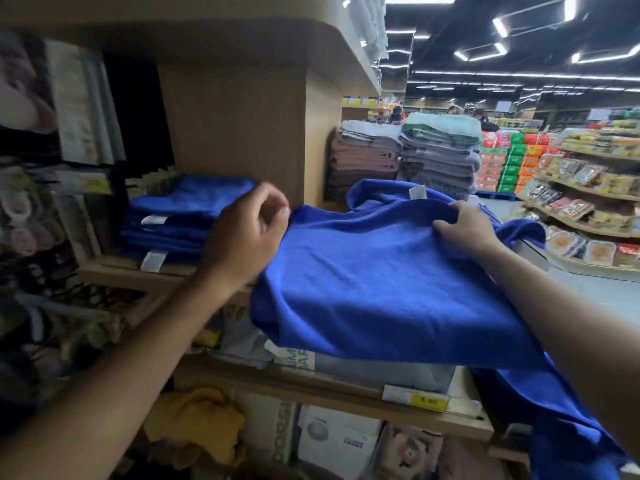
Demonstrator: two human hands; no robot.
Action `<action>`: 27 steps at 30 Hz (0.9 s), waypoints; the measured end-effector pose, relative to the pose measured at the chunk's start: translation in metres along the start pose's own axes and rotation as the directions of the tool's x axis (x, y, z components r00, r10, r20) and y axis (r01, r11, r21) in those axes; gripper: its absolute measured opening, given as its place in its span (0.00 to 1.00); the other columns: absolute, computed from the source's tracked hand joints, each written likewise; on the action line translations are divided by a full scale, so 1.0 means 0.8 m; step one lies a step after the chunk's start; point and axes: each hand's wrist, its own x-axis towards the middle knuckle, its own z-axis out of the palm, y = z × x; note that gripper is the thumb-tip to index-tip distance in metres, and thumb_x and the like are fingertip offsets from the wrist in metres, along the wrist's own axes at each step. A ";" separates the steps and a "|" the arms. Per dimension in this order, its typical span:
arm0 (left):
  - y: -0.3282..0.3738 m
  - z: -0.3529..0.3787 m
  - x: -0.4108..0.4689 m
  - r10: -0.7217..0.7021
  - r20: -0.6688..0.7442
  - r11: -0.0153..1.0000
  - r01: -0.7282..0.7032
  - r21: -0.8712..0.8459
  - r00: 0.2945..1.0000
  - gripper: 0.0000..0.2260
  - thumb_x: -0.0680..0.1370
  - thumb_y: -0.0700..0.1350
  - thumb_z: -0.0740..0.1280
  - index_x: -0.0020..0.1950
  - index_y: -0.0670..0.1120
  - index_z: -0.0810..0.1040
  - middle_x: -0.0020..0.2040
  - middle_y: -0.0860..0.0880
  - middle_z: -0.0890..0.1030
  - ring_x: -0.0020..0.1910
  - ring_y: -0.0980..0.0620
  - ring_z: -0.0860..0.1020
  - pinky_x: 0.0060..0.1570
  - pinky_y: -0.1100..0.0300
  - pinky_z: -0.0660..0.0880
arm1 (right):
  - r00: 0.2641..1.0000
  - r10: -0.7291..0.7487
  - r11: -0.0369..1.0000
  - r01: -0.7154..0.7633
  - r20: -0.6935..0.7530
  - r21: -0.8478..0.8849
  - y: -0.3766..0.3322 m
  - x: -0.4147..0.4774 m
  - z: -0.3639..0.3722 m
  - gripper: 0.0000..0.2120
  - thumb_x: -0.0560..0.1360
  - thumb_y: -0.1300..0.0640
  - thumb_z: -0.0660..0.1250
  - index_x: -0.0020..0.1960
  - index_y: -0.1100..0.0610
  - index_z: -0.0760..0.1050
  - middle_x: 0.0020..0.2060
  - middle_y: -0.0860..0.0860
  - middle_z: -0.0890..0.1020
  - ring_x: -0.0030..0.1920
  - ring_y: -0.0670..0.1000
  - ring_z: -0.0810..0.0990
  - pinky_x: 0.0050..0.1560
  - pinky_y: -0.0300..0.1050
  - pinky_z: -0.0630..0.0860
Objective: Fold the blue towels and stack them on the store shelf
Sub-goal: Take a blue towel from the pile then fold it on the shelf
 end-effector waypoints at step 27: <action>-0.018 -0.034 -0.213 -0.365 0.442 0.318 0.556 -0.768 0.819 0.14 0.71 0.57 0.78 0.50 0.54 0.80 0.41 0.51 0.83 0.21 0.55 0.71 0.21 0.68 0.65 | 0.996 -0.062 0.985 0.052 -0.058 -0.162 -0.008 -0.017 0.012 0.15 0.76 0.58 0.67 0.60 0.64 0.75 0.58 0.64 0.80 0.61 0.64 0.77 0.61 0.54 0.71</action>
